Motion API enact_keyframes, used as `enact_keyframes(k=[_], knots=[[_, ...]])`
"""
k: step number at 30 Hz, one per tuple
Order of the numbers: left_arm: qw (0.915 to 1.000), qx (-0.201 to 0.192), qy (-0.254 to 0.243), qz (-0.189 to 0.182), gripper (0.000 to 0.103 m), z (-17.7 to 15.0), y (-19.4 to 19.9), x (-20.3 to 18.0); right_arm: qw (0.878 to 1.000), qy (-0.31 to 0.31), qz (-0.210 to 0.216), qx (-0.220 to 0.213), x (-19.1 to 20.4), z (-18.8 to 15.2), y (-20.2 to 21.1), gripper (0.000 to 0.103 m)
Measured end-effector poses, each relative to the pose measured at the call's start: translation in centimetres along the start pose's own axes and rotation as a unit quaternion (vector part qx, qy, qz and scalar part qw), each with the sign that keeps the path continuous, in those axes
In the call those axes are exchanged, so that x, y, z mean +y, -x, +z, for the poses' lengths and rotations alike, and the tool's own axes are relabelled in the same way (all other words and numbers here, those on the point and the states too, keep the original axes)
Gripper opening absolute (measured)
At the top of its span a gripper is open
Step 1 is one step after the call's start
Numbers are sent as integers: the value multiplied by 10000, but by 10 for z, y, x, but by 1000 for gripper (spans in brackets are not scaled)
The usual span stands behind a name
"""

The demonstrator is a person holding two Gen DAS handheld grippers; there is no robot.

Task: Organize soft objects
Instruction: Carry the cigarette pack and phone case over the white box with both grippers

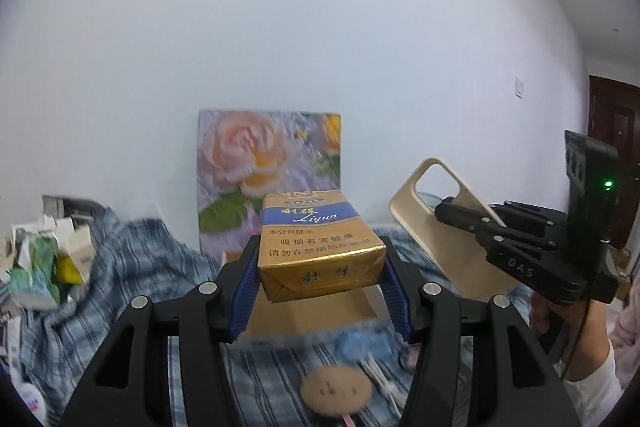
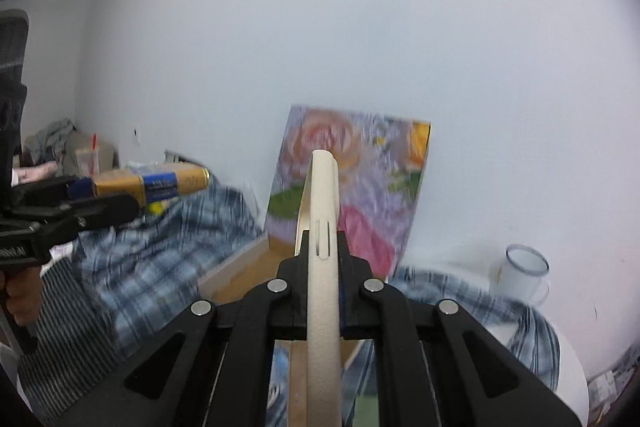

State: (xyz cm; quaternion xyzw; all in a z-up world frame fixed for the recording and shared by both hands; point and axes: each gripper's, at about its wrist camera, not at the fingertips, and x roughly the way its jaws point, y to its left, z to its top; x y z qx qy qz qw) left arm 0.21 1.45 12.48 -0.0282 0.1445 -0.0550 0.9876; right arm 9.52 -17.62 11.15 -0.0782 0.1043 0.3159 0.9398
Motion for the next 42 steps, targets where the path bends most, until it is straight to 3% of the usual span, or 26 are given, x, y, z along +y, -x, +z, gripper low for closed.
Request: enact_keyframes(k=[7, 13, 18, 22, 28, 32, 42], knots=[[9992, -390, -54, 115, 57, 36, -10, 0, 9991, -61, 90, -422, -2, 38, -8, 7], [9990, -389, 20, 208, 57, 58, -41, 8, 9981, -297, 142, -525, -6, 62, -30, 8], [9990, -353, 272, 98, 57, 66, -73, 20, 9952, -776, 99, -592, -19, 62, -56, 7], [9990, -268, 283, 216, 57, 54, -100, 29, 9943, -981, 108, -392, -24, 47, -80, 7], [9988, 126, 30, 471, 57, 19, -138, 40, 9859, -1595, 504, 14, -39, 3, -125, 8], [9986, 384, 265, 263, 57, -1, -157, 57, 9789, -1902, 612, 436, -45, -24, -154, 8], [9931, 1049, 371, 371, 57, -37, -198, 75, 9689, -2069, 662, 1183, -38, -66, -192, 7]])
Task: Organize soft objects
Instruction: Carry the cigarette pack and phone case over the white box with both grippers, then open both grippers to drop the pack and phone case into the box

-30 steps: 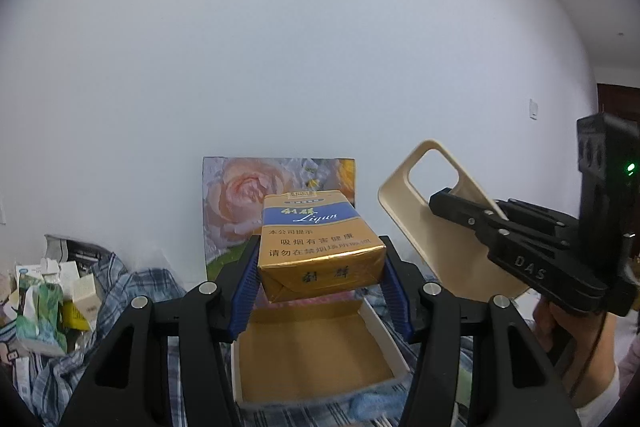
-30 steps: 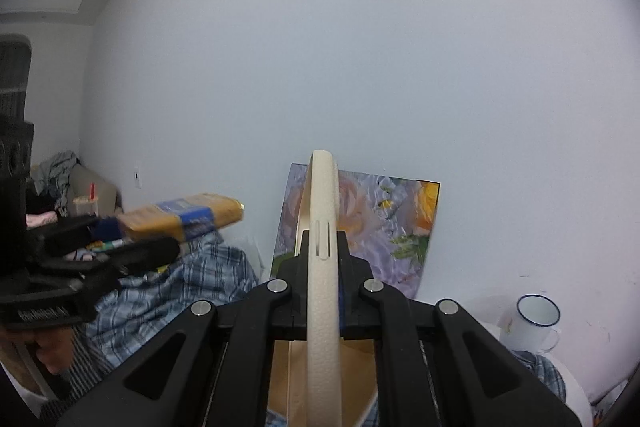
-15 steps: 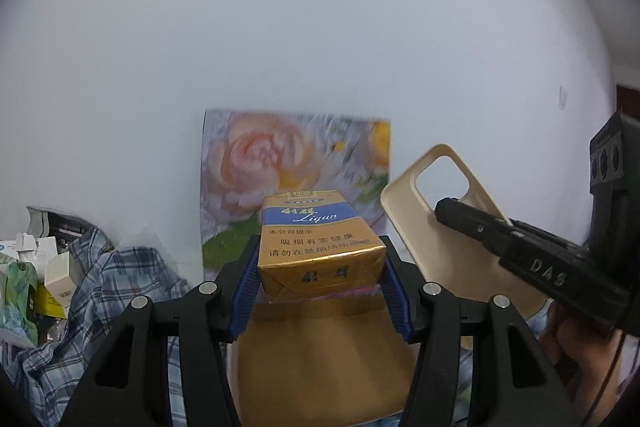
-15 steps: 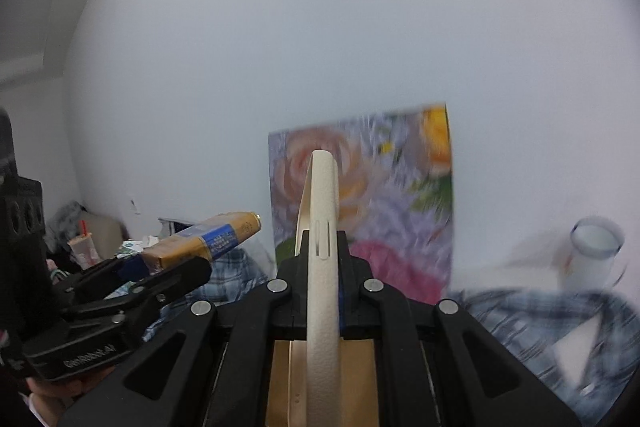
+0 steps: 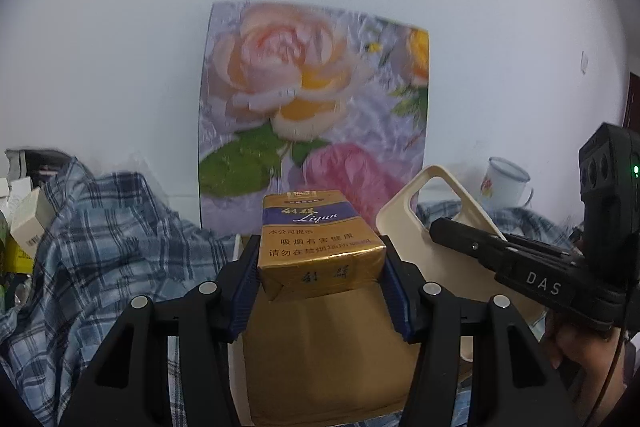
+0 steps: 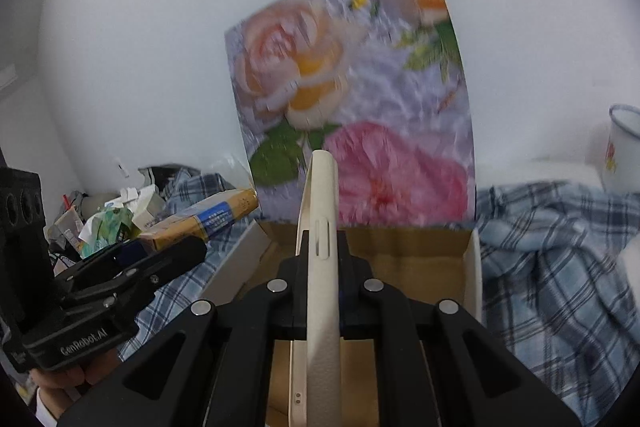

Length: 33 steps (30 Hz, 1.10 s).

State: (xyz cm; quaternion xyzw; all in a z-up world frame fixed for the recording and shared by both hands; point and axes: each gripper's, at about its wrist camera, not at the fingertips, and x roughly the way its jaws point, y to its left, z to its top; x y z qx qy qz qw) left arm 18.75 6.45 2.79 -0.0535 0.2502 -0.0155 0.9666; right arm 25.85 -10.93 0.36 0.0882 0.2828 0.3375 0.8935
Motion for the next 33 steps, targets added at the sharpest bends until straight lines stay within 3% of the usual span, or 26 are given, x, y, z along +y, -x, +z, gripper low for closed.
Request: enact_keyframes(k=[7, 11, 16, 17, 19, 20, 21, 25, 33], knots=[[9989, 459, 10, 41, 57, -13, -25, 2, 9982, -452, -96, 370, -23, -13, -23, 8], [9974, 707, 116, 13, 57, -19, -35, 7, 9963, -746, 92, 407, -32, -14, -24, 7], [9951, 971, 189, 49, 58, -24, -42, 11, 9955, -807, -62, 483, -35, -15, -27, 9], [9950, 968, 225, 23, 59, -24, -43, 11, 9951, -813, -89, 556, -35, -16, -30, 17], [9951, 958, 244, -7, 79, -24, -43, 12, 9947, -735, -240, 672, -33, -17, -34, 48], [9952, 951, 216, 90, 100, -24, -43, 11, 9950, -667, -290, 683, -32, -17, -34, 84], [9955, 911, 201, 151, 103, -24, -43, 10, 9960, -586, -305, 606, -29, -16, -32, 99], [9978, 643, 173, 71, 103, -21, -33, 9, 9983, -312, -389, 296, -19, -8, -18, 102], [9982, 550, 184, 177, 103, -20, -27, 10, 9982, -296, -396, 328, -22, -8, -17, 102]])
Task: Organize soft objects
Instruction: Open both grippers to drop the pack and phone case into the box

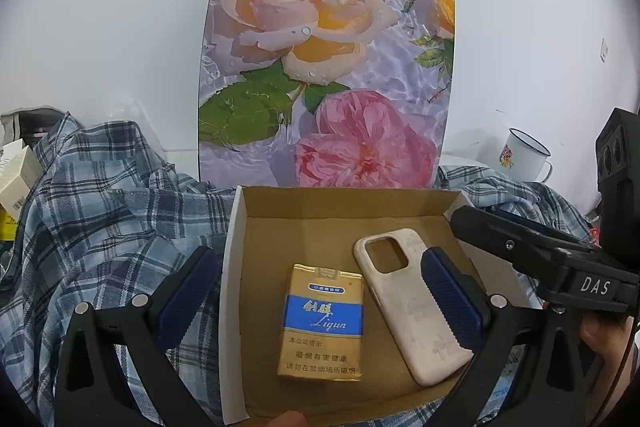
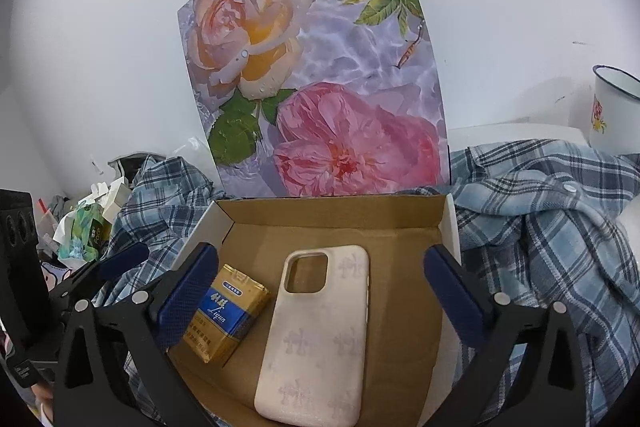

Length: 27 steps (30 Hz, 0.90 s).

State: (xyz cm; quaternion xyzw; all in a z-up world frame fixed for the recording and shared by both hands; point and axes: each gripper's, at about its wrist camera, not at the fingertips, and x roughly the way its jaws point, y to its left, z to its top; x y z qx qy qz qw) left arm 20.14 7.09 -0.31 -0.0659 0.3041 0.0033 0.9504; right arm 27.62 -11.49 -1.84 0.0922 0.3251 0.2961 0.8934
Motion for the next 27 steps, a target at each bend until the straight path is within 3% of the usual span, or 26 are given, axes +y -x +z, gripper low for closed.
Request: enact_keyframes(k=[10, 21, 27], knots=[[9998, -137, -91, -65, 103, 3, 5, -4, 9999, 100, -9, -112, 4, 3, 9, 103], [9973, -681, -248, -127, 103, 22, 51, -21, 9955, 368, 239, -844, 26, 27, 69, 103], [9946, -943, -357, -234, 103, 33, 79, -31, 9930, 522, 346, -1000, 39, 36, 93, 103]])
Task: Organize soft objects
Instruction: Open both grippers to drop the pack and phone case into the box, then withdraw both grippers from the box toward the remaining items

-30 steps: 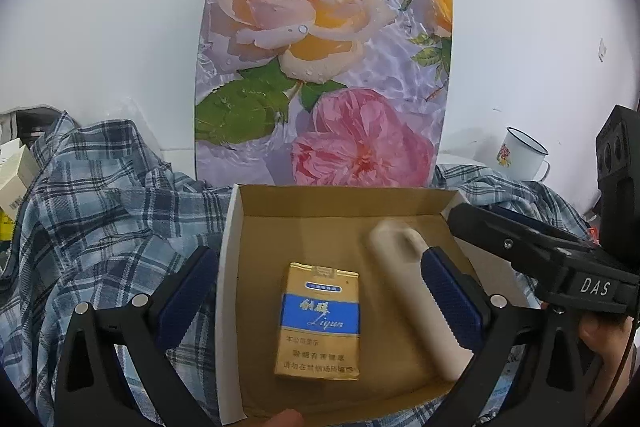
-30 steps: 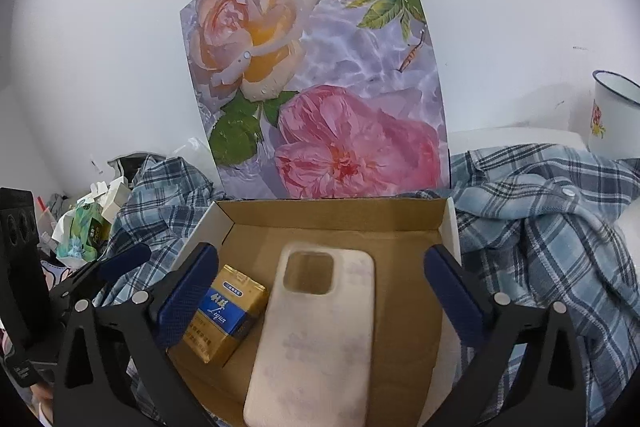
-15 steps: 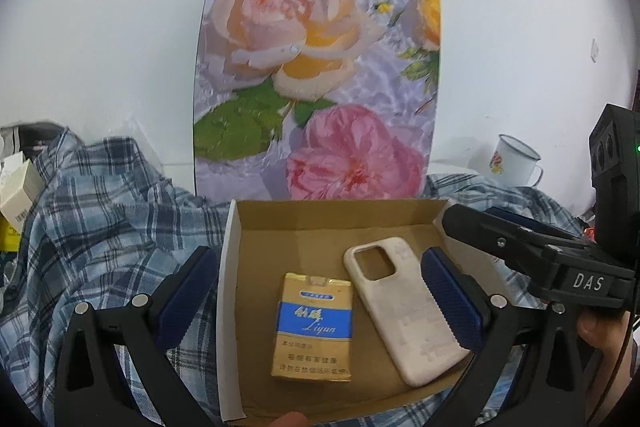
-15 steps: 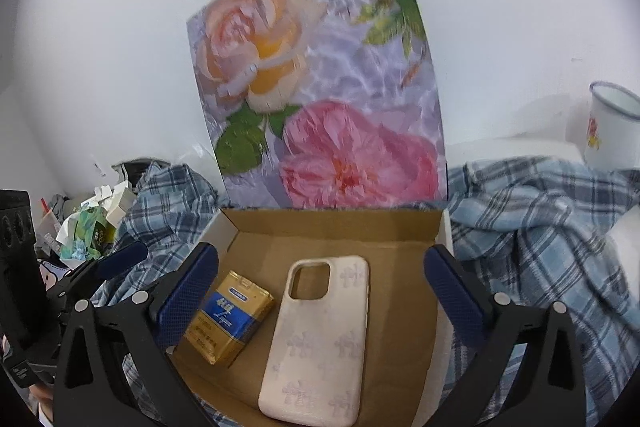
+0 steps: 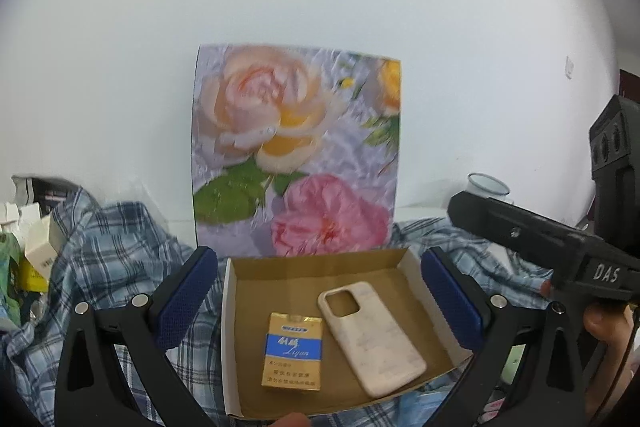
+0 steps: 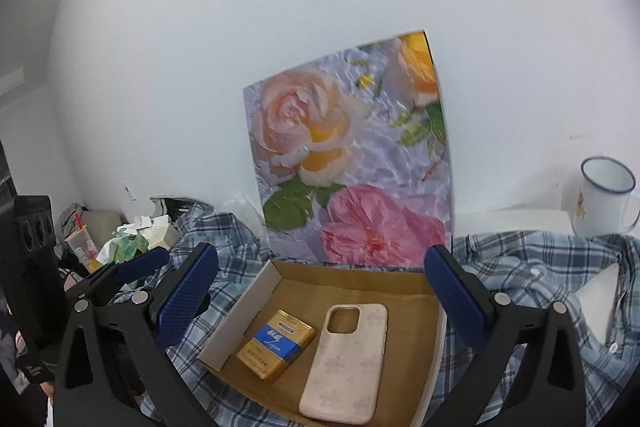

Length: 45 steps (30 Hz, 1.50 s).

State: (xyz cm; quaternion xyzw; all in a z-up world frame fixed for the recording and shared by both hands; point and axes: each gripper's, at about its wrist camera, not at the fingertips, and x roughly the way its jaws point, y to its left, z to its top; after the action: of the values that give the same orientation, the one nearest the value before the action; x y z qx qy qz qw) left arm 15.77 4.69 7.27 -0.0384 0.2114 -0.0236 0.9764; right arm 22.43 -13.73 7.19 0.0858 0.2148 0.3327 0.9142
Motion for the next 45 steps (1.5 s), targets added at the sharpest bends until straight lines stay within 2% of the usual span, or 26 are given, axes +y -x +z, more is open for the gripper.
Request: enact_keyframes(k=[1, 4, 13, 20, 29, 33, 45], knots=[[10000, -40, -1, 35, 103, 3, 5, -2, 10000, 23, 17, -25, 2, 2, 4, 103], [9985, -288, 110, 450, 103, 11, 21, -3, 9999, 14, -4, -117, 8, 7, 16, 103], [9993, -336, 107, 121, 103, 25, 58, -7, 9991, 325, 51, -279, 27, 18, 61, 103], [9987, -490, -158, 42, 103, 26, 79, -21, 9979, 575, 26, -284, 26, 15, 86, 103], [9986, -321, -396, -168, 103, -1, 89, -34, 9963, 854, -76, -106, 17, -13, 108, 103], [9981, -270, -535, -151, 103, -14, 88, -40, 9961, 878, -90, 19, 9, -28, 112, 103], [9966, 305, -613, -460, 103, -57, 74, -41, 9936, 1049, 51, 416, 4, -75, 120, 103]])
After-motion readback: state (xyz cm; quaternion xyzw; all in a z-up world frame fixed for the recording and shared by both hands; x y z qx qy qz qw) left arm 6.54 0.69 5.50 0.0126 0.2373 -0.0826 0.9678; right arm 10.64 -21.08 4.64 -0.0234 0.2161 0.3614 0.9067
